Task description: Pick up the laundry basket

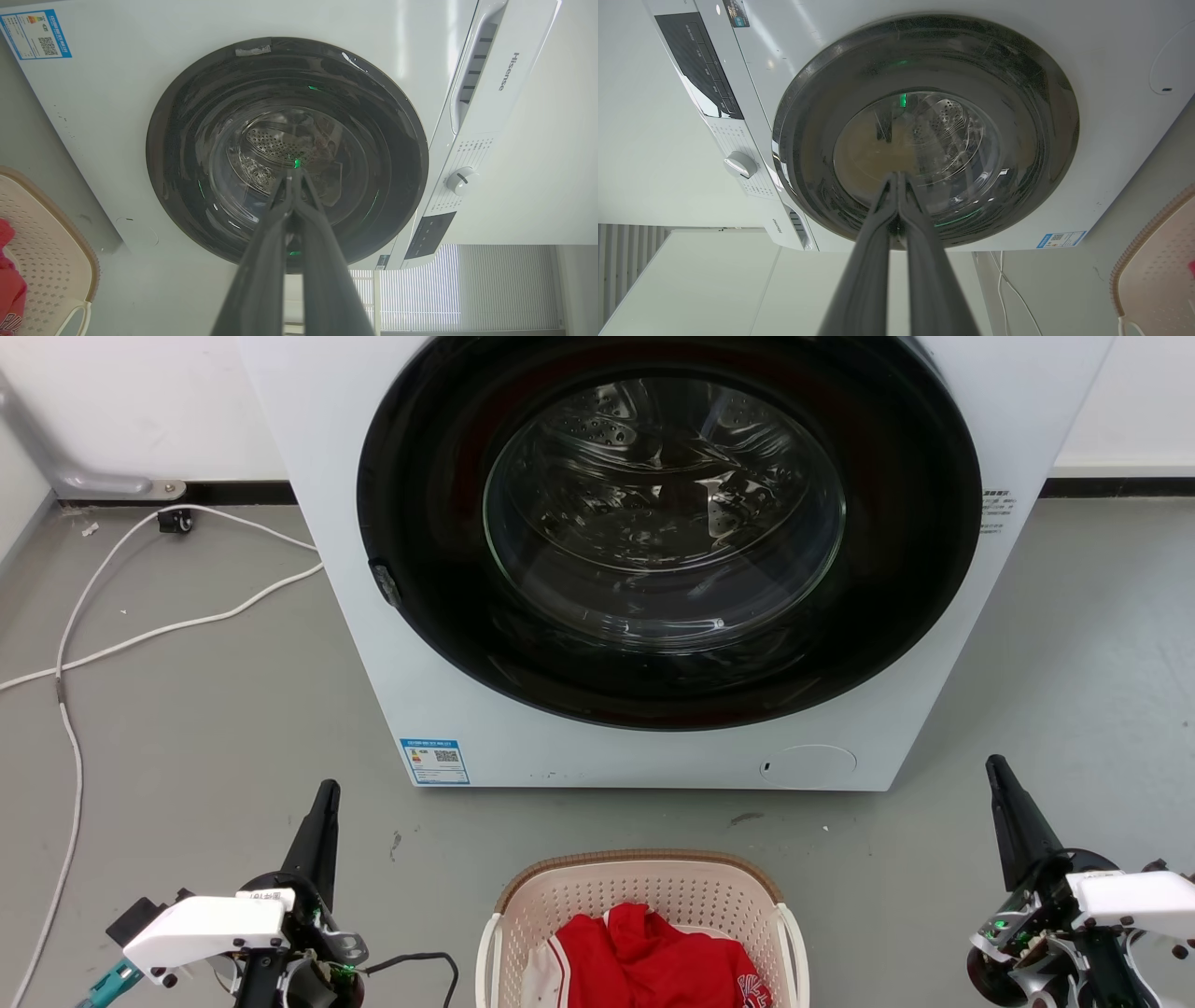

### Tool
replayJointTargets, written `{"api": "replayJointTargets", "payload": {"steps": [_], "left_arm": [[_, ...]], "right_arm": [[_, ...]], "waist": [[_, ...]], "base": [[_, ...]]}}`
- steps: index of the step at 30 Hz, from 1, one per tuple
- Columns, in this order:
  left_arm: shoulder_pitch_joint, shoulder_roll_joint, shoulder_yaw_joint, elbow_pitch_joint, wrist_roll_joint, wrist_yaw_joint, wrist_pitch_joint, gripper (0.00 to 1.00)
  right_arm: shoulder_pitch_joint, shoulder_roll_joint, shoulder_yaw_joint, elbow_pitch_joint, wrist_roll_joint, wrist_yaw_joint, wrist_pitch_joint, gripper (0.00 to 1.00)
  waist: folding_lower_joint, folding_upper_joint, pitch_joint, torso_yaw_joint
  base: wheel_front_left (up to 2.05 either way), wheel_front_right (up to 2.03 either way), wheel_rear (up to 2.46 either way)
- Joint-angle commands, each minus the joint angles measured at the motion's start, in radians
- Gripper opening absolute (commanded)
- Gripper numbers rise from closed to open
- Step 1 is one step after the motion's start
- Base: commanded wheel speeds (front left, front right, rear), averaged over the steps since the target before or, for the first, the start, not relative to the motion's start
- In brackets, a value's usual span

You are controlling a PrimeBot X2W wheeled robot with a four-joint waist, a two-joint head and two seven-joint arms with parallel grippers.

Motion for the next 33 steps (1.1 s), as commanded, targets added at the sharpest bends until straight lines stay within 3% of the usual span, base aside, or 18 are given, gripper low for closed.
{"api": "replayJointTargets", "payload": {"steps": [1,33], "left_arm": [[-0.011,-0.001,0.003,0.001,0.004,-0.005,0.002,0.00],[-0.012,-0.003,0.007,0.002,0.008,-0.005,0.005,0.00]], "right_arm": [[-0.011,0.004,-0.002,0.001,-0.003,0.000,0.002,0.00],[-0.012,0.005,-0.004,0.001,-0.006,0.000,0.004,0.00]], "waist": [[0.0000,0.0000,0.000,0.000],[0.0000,0.0000,0.000,0.000]], "base": [[0.00,0.00,0.00],[0.00,0.00,0.00]]}}
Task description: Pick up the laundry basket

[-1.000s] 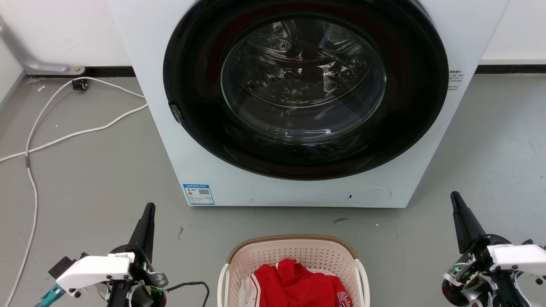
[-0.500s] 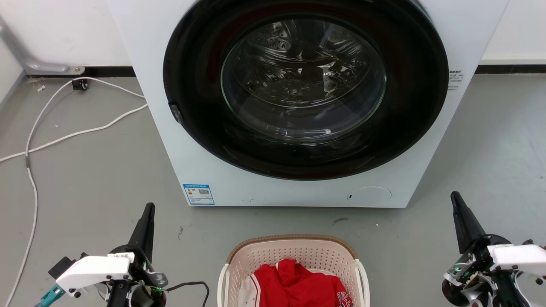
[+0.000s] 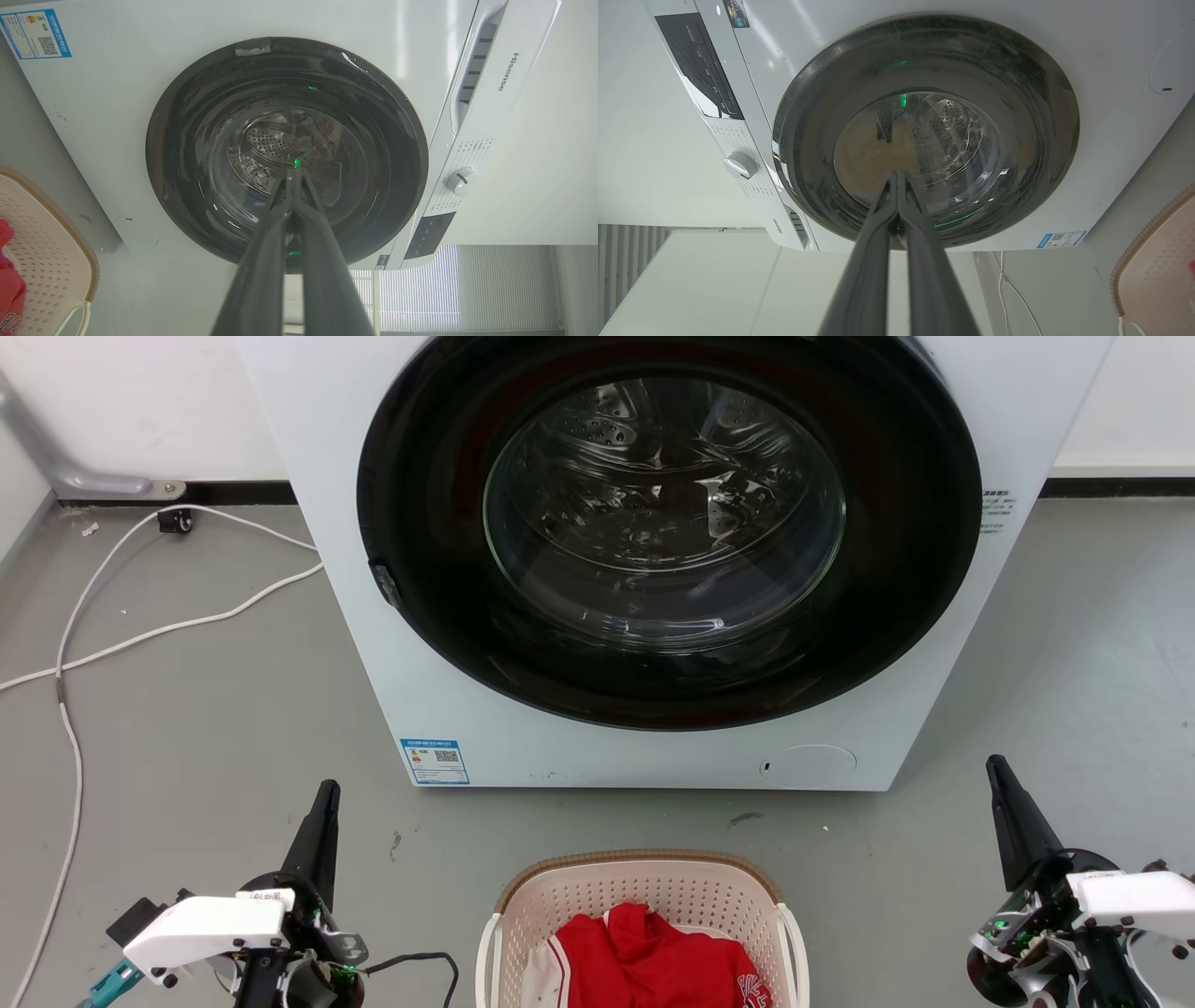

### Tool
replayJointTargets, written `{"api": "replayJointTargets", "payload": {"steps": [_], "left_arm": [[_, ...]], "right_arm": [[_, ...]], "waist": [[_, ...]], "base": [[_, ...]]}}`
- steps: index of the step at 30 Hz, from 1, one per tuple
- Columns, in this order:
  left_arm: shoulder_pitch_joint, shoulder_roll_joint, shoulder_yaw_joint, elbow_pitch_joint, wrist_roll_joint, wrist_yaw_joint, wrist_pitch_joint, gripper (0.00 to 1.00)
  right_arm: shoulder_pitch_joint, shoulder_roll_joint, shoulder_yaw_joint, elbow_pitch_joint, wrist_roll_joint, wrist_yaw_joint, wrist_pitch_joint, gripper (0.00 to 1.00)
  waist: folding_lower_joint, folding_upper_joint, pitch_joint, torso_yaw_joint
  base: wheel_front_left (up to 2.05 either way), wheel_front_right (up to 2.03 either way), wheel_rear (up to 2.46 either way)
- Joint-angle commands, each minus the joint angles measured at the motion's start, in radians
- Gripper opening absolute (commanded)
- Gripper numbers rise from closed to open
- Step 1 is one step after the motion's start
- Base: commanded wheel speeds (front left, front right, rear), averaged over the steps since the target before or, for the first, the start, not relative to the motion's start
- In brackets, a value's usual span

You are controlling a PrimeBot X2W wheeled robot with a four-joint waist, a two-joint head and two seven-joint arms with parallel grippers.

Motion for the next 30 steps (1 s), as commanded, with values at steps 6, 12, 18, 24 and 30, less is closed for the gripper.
{"api": "replayJointTargets", "payload": {"steps": [6,12,18,24,30], "left_arm": [[0.029,-0.007,-0.003,0.034,-0.001,0.002,-0.001,1.00],[0.040,-0.007,-0.009,0.015,0.014,0.001,-0.030,1.00],[0.047,-0.007,-0.013,-0.001,0.033,0.001,-0.054,1.00],[0.056,-0.007,-0.009,-0.020,0.067,0.001,-0.082,1.00],[0.061,-0.006,0.022,-0.032,0.155,0.001,-0.107,1.00]], "right_arm": [[0.030,0.004,0.002,0.033,0.000,0.000,-0.001,1.00],[0.041,0.004,0.019,0.017,-0.017,0.000,-0.030,1.00],[0.048,0.004,0.031,0.004,-0.038,0.000,-0.054,1.00],[0.052,0.004,0.037,-0.005,-0.076,0.000,-0.082,1.00],[0.054,0.004,0.034,-0.011,-0.185,0.000,-0.108,1.00]], "waist": [[0.0000,0.0000,0.000,0.000],[0.0000,0.0000,0.001,-0.001],[0.0000,0.0000,0.001,-0.001],[0.0000,0.0000,0.002,-0.002],[0.0000,0.0000,0.002,-0.003]], "base": [[0.00,0.00,0.00],[0.00,0.00,0.00],[0.00,0.00,0.00],[0.00,0.00,0.00],[0.00,0.00,0.00]]}}
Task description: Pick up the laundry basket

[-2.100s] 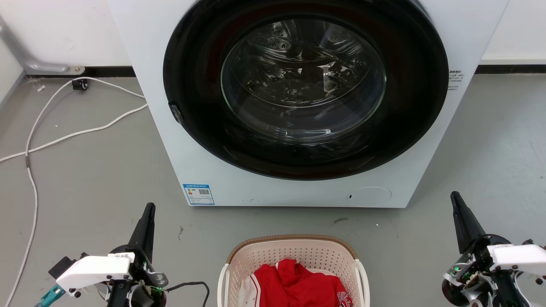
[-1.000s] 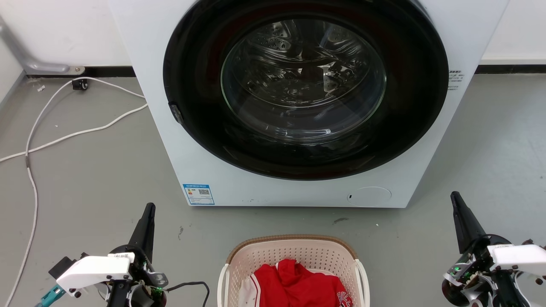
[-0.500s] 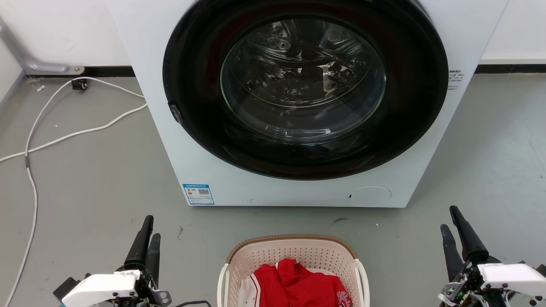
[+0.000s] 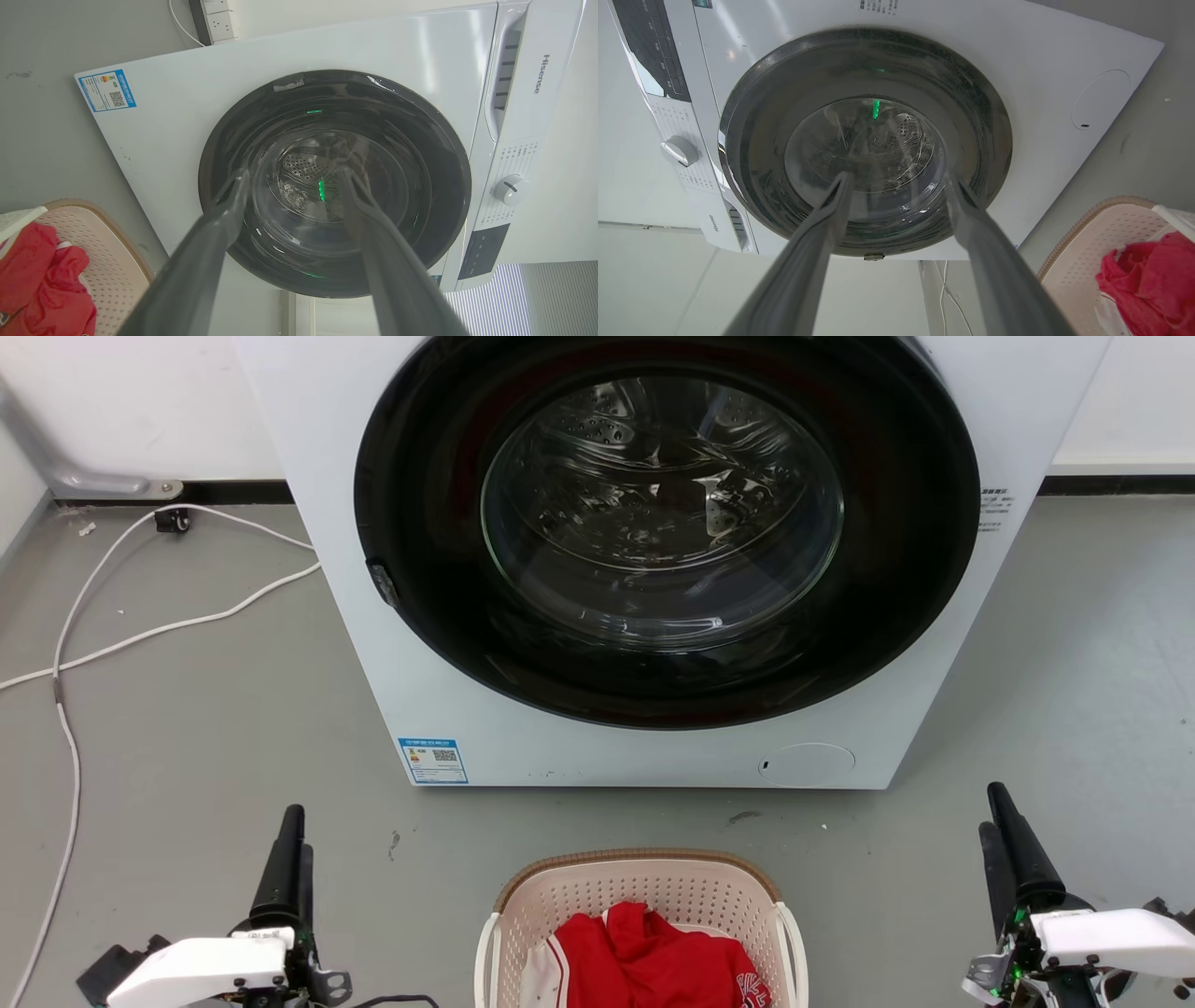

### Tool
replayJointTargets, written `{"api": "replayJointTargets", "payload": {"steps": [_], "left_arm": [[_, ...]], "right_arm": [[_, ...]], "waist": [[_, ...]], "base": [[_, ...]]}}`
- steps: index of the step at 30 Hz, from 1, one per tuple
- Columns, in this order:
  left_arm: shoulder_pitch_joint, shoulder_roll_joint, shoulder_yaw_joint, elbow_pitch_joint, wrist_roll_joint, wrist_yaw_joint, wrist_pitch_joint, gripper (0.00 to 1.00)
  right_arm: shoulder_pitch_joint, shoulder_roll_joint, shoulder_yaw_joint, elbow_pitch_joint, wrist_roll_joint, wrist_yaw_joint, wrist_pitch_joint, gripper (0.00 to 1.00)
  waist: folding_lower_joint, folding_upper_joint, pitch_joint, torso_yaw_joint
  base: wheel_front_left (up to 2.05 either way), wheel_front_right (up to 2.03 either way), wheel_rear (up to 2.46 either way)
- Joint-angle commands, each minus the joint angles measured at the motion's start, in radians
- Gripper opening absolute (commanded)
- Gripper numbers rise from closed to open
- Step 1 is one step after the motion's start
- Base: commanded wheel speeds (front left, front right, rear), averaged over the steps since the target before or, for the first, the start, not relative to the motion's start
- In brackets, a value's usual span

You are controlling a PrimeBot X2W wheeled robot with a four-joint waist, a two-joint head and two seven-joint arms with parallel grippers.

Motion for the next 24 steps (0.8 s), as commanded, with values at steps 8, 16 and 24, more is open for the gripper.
{"api": "replayJointTargets", "payload": {"steps": [8,16,24], "left_arm": [[-0.007,0.004,0.047,-0.061,0.133,0.008,-0.038,1.00],[0.005,0.004,0.039,-0.157,0.328,0.043,-0.068,1.00],[0.026,0.005,-0.024,-0.245,0.542,0.116,-0.095,1.00]], "right_arm": [[-0.011,-0.002,-0.001,-0.052,-0.180,0.002,-0.039,1.00],[-0.008,-0.002,-0.003,-0.118,-0.365,0.002,-0.068,1.00],[0.002,-0.002,0.015,-0.177,-0.550,0.002,-0.095,1.00]], "waist": [[0.0000,0.0000,0.002,-0.001],[0.0000,0.0000,0.002,-0.001],[0.0000,0.0000,0.002,-0.003]], "base": [[0.00,0.00,0.00],[0.00,0.00,0.00],[0.00,0.00,0.00]]}}
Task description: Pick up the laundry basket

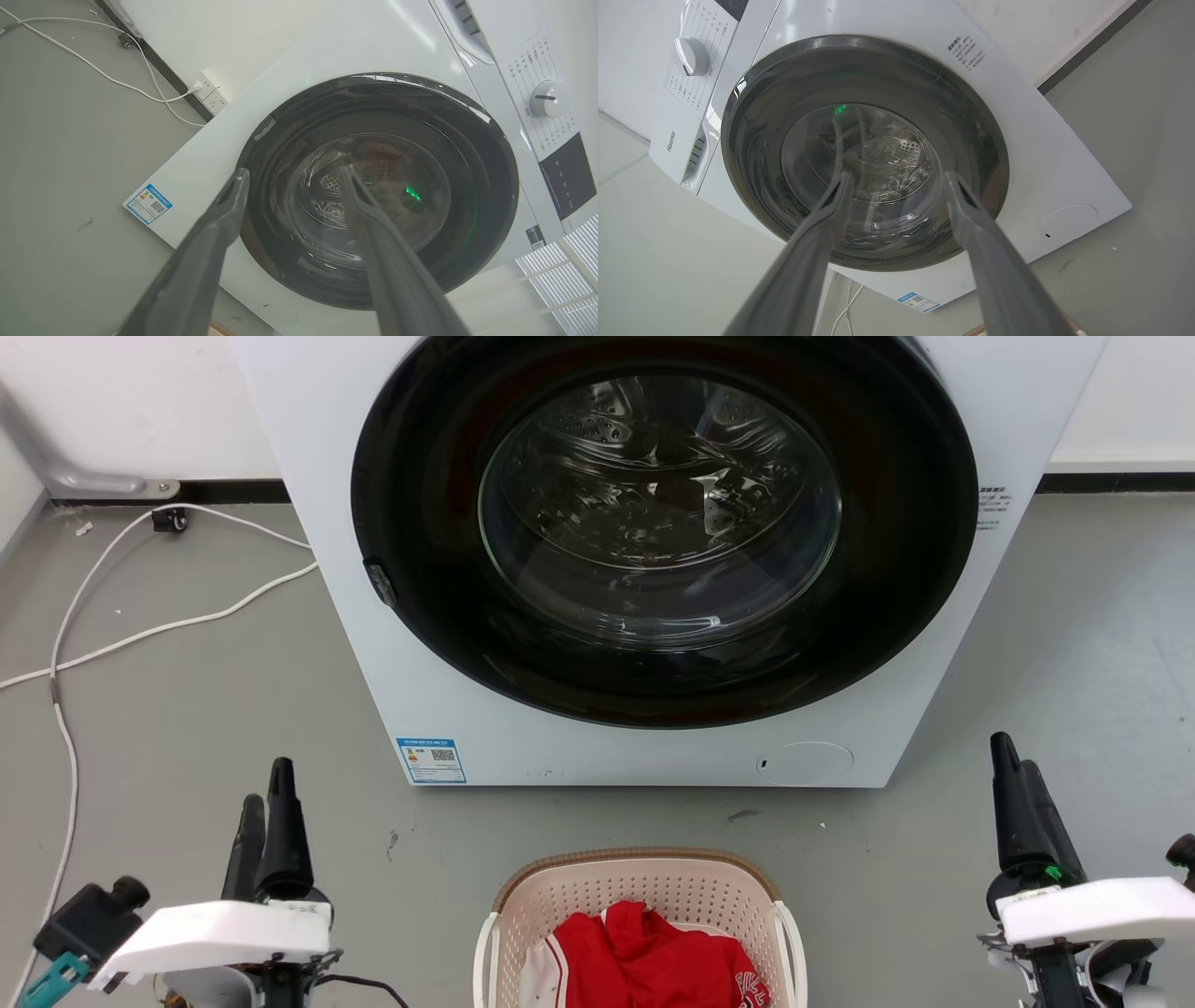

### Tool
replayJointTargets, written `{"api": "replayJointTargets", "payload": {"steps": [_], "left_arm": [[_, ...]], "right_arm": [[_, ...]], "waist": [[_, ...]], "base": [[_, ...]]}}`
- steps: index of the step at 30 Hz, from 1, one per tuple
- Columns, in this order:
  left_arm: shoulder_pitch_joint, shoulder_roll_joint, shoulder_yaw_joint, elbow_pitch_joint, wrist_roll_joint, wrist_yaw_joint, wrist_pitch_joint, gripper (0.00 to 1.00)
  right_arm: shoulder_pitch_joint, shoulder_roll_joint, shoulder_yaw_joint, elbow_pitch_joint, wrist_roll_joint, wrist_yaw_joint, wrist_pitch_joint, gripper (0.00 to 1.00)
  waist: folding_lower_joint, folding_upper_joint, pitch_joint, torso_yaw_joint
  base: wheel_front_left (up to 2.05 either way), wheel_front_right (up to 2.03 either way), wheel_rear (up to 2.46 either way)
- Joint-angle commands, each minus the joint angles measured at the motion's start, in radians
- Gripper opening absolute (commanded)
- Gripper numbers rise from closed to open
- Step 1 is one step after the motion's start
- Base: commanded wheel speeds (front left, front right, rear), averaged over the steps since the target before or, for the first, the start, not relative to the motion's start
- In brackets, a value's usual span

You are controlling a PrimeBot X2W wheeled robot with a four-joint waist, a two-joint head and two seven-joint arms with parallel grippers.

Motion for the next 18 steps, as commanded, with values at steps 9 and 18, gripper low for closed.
{"api": "replayJointTargets", "payload": {"steps": [9,18], "left_arm": [[0.000,0.004,-0.092,-0.088,0.303,0.075,-0.037,1.00],[0.008,0.041,-0.189,-0.124,0.453,0.105,-0.063,1.00]], "right_arm": [[0.007,-0.002,0.036,-0.072,-0.258,0.002,-0.035,1.00],[0.013,-0.002,0.066,-0.097,-0.447,0.002,-0.062,1.00]], "waist": [[0.0000,0.0000,0.007,0.000],[0.0000,0.0000,0.012,-0.002]], "base": [[0.00,0.00,0.00],[0.00,0.00,0.00]]}}
